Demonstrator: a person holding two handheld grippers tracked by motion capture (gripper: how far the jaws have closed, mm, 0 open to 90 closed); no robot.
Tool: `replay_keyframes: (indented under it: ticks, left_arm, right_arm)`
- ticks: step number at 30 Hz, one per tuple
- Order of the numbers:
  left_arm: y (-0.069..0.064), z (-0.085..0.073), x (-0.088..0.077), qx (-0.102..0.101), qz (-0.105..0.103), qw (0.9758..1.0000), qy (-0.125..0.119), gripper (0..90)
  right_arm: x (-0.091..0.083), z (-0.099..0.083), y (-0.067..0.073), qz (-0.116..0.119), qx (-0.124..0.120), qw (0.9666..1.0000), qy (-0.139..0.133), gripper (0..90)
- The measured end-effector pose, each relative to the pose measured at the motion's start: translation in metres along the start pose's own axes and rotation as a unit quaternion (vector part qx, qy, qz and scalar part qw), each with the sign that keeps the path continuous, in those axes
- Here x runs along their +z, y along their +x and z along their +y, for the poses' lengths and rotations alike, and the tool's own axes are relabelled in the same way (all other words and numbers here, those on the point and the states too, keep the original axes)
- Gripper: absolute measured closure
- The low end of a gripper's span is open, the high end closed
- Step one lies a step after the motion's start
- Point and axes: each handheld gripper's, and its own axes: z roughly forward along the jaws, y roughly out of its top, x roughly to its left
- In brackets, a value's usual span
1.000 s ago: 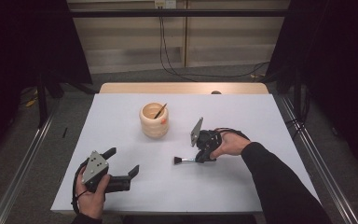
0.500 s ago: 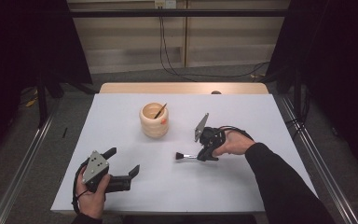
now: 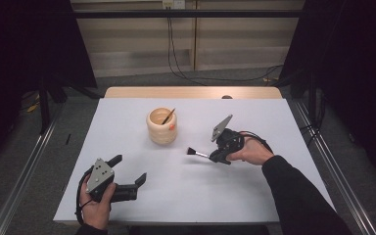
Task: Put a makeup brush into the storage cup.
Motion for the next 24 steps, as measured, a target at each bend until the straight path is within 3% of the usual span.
replay_keyframes:
  ticks: [13, 24]
  left_arm:
    - [0.000, 0.000, 0.000, -0.002, 0.000, 1.0000, -0.003, 1.2]
    - [0.000, 0.000, 0.000, -0.003, 0.001, 1.0000, -0.003, 1.2]
  right_arm:
    - [-0.004, -0.011, 0.005, 0.003, 0.021, 0.9984, -0.052, 79.7]
    - [-0.015, -0.020, 0.012, 0.000, 0.040, 0.9928, -0.113, 79.7]
